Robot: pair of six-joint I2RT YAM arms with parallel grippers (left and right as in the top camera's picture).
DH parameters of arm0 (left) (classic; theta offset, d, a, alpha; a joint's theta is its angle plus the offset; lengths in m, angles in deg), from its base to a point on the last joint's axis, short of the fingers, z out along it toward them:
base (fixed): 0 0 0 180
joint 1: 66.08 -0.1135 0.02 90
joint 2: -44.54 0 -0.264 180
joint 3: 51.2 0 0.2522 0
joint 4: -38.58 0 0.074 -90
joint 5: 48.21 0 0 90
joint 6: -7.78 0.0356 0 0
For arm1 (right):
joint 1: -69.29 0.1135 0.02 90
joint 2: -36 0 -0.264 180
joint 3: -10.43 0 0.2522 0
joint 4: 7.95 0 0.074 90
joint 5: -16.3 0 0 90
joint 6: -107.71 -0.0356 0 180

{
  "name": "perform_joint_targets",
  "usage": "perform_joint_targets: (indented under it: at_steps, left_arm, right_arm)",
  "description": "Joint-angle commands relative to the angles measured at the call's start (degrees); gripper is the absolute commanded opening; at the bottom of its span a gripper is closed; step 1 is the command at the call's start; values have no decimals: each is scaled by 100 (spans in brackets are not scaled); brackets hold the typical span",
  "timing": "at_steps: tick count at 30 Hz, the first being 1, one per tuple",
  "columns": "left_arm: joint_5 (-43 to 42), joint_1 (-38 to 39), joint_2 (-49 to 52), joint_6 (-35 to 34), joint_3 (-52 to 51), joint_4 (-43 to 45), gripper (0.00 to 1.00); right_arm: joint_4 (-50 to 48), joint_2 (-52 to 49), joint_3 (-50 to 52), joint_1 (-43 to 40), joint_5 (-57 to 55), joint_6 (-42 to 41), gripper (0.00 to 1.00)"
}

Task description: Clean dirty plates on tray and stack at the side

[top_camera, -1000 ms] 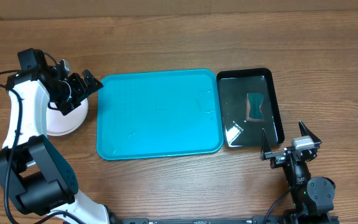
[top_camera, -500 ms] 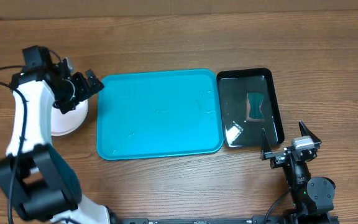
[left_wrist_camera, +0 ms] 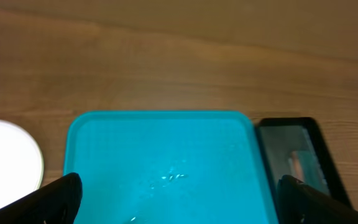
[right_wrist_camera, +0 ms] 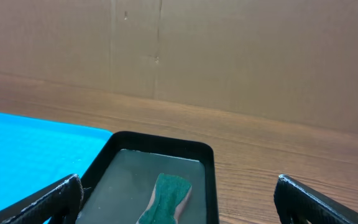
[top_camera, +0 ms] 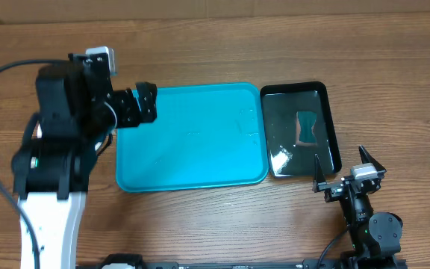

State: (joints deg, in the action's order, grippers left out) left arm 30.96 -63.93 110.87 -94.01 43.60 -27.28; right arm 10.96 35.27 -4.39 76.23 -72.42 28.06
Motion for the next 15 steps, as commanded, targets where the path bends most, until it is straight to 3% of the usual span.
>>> perform_joint_targets:
  at_steps: [1, 7, 15]
  left_arm:
    - [116, 87, -439, 87, 0, -13, 100]
    - [350, 83, -1392, 111, -710, -52, 100]
    - [396, -26, -3388, 111, -2962, 511, 100]
  right_arm:
    - [-33, 57, 61, 17, 7, 20, 100]
    - [-33, 57, 61, 17, 7, 20, 100]
    - [-33, 57, 61, 17, 7, 20, 100]
